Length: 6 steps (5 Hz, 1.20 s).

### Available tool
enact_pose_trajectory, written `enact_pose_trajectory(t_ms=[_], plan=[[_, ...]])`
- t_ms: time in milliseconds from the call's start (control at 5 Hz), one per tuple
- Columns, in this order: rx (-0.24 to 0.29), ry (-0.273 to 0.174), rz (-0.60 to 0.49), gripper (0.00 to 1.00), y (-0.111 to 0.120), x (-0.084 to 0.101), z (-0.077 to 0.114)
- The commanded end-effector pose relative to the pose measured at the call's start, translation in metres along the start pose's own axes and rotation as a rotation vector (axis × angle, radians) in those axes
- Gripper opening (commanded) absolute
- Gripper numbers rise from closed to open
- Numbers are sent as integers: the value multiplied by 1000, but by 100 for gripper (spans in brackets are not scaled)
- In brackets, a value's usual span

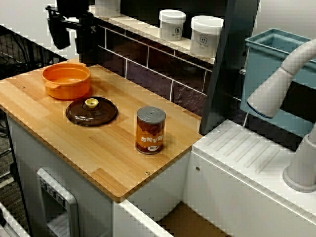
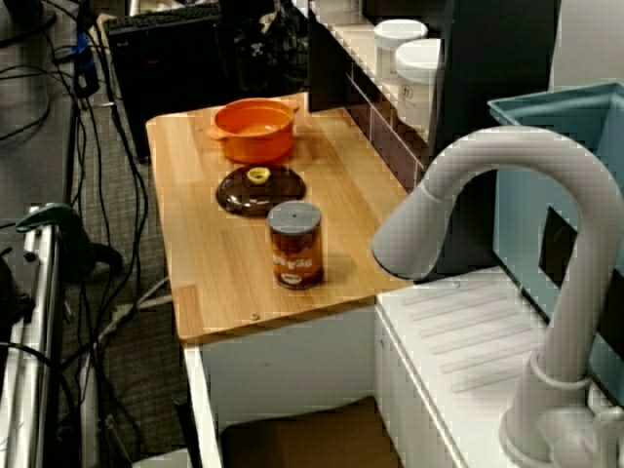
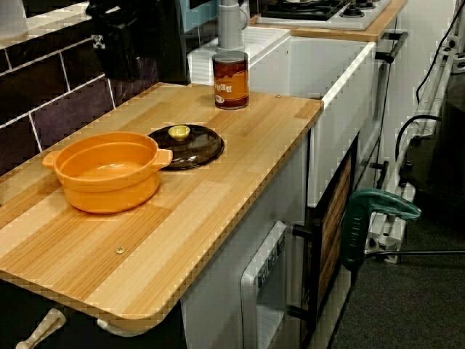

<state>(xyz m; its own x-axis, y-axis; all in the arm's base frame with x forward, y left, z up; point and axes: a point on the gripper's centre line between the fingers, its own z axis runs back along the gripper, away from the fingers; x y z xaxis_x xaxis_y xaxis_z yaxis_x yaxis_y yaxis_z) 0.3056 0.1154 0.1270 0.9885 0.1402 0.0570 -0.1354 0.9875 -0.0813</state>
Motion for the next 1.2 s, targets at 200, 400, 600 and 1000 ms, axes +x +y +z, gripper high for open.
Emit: enact_pose_trajectory(t_ms=[200, 400, 600, 1000], plan=[[90, -95, -220, 100, -50, -20, -39], [133, -62, -223, 100, -54, -23, -47], [144, -52, -198, 100, -49, -27, -48], [175, -32, -182, 100, -42, -36, -66]])
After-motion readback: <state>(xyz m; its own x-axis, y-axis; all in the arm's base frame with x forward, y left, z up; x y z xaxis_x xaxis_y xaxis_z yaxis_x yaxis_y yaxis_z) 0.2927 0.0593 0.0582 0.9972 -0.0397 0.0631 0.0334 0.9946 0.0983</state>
